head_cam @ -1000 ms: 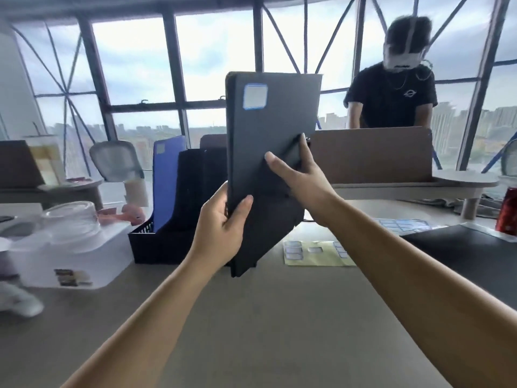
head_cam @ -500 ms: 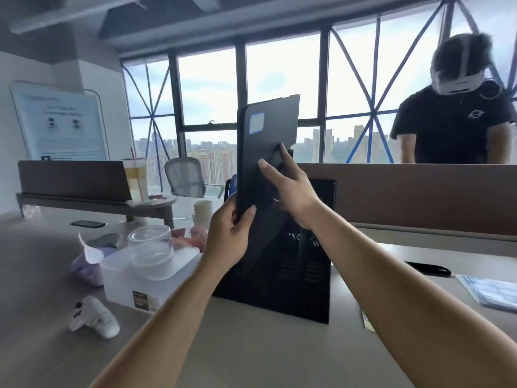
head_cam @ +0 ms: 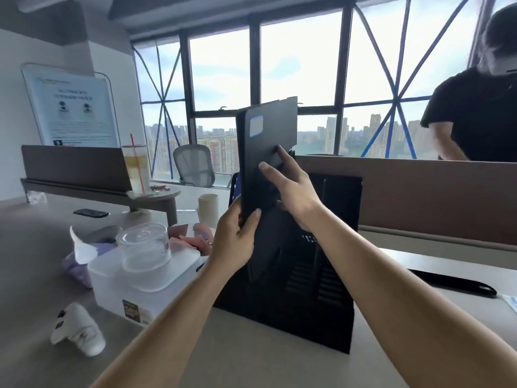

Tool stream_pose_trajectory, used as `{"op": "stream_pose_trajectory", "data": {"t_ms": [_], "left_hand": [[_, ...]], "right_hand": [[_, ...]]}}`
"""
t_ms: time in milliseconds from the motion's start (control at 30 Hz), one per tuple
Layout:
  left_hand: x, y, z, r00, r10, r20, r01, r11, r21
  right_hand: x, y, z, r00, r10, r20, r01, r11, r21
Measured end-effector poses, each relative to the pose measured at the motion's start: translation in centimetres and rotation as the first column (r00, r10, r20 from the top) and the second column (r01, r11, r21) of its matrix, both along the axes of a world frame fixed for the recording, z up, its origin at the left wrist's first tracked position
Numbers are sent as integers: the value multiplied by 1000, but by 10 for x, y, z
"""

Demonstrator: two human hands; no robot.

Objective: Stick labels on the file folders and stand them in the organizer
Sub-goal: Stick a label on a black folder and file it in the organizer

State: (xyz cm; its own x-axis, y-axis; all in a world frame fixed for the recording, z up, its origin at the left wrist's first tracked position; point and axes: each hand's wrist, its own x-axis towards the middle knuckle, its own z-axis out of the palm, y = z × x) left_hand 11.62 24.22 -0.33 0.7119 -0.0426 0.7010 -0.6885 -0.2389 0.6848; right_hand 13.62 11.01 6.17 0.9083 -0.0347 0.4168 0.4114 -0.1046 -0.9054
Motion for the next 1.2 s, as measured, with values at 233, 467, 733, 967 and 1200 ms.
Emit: {"op": "stream_pose_trajectory", "data": {"t_ms": [233,467,733,967,1200], "left_hand": [[-11,4,16,998,-37,59,39,998,-44],[-23,19,36,993,-62,97,68,996,-65],[-36,31,44,989,-91,115,102,991,-92],[-42,37,50,982,-95,166,100,995,-23],[-33,30,42,987,-113,116,118,992,-42]], "right_hand": [[-3,3,17,999,-24,46,26,999,-39],[-13,18,40,995,-4,102,13,996,-87],[-26,22,49,990,4,141,12,993,-118],[-35,23,49,987,29,159,-12,994,-110],[-23,18,40,990,26,140,-12,995,-99]]}}
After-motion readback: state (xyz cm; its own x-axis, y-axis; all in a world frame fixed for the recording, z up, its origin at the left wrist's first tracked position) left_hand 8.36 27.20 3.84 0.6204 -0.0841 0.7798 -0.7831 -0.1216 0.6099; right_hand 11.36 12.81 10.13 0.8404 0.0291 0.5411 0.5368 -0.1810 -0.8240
